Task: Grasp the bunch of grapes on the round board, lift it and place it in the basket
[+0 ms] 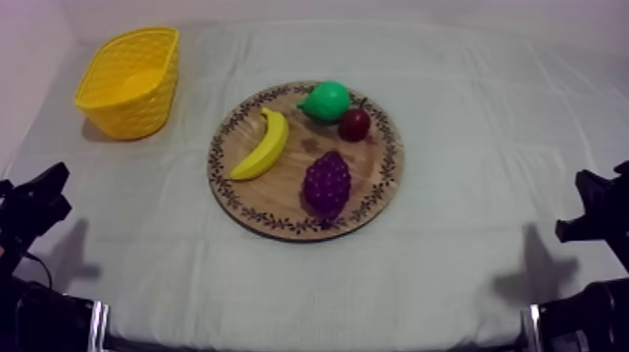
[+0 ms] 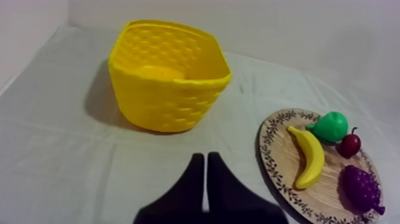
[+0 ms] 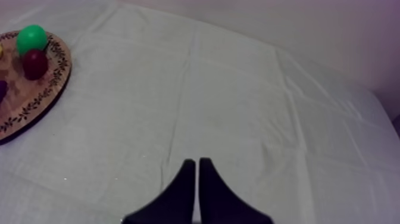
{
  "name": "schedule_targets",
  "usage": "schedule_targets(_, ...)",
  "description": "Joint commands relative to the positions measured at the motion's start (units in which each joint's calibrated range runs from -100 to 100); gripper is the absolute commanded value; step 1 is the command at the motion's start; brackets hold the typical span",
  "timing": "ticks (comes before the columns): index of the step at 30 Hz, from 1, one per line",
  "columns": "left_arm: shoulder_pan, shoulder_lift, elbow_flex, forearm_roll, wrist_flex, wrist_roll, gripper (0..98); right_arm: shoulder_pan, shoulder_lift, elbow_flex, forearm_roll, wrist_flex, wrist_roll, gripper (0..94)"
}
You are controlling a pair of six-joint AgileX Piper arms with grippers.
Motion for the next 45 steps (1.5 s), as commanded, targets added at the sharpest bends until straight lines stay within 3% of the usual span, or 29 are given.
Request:
schedule_targets(1,0.0,0.0,0.0,0.01,0.0,0.0,0.0,0.0,0.0,0.0,0.0,0.0,0.0,0.3)
schedule_targets(9,0.5,0.0,0.0,0.01,0.0,-0.1,0.0,0.0,0.0,0.0,0.0,0.0,0.0,0.3)
schedule_targets(19,6.9,0.0,0.0,0.01,0.0,0.1,0.0,0.0,0.0,0.0,0.0,0.0,0.0,0.3)
schedule_targets(30,7.4,0.7,-0.5,0.01,0.0,-0.1,0.0,0.0,0.0,0.0,0.0,0.0,0.0,0.3)
schedule_targets(38,10.4,10.9,-3.5,-0.1,2.1,-1.8,0.0,0.0,0.0,0.0,0.0,0.0,0.0,0.3)
schedule_targets(45,12.7,25.3,-14.5,0.6,5.6,-2.2,0.0,0.0,0.0,0.0,0.0,0.0,0.0,0.3)
